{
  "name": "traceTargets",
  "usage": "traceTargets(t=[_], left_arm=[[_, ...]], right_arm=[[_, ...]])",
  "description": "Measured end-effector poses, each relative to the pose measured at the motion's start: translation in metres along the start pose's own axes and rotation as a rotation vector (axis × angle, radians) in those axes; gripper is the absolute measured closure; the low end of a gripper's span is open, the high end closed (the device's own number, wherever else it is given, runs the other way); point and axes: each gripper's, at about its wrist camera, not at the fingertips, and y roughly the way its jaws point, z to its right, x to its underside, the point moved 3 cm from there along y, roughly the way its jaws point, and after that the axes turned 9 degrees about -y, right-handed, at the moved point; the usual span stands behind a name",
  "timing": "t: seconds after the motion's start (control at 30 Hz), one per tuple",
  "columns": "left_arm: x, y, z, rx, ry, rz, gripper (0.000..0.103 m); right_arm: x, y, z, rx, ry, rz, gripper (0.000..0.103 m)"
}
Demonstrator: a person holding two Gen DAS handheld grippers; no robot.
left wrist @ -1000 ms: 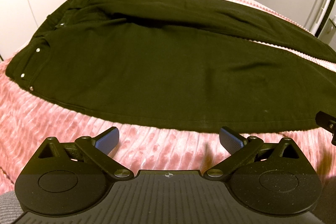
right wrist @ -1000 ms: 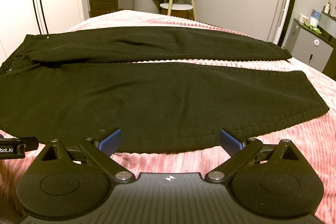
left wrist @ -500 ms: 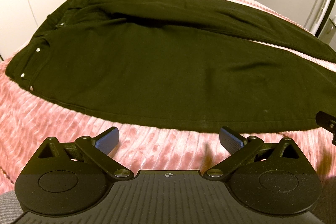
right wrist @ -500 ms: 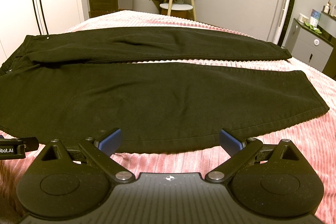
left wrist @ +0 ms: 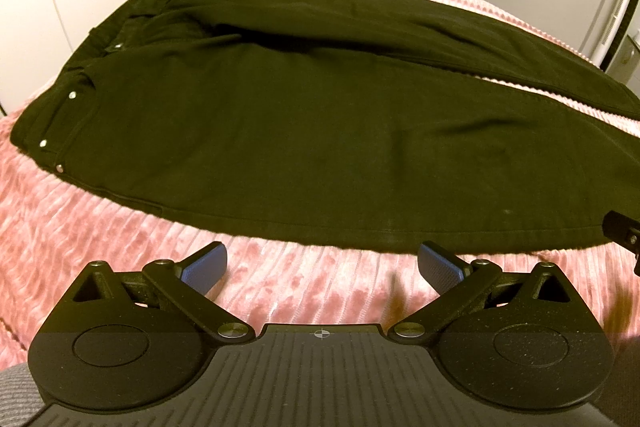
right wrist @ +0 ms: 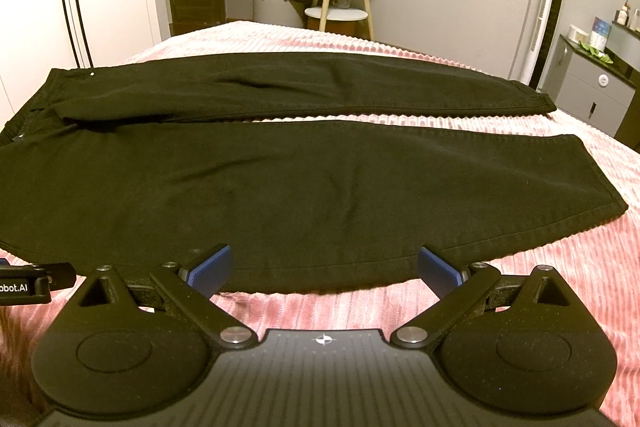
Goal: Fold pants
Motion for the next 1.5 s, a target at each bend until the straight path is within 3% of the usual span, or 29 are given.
traceTargets(t=[1.2,1.5], left_arm=[[-0.0022,-0.0014,0.0019,-0.001,0.003,-0.003,0.000],[-0.0034,-0.0022,0.0028,-0.002,0.004,-0.009,0.000]], right_arm=[[-0.0015,0.0041,-0.0010,-0.018,-0.001,0.000,0.004],[-0.0029,0.0094,0.0057,-0.096,0.048,-0.025,0.004]])
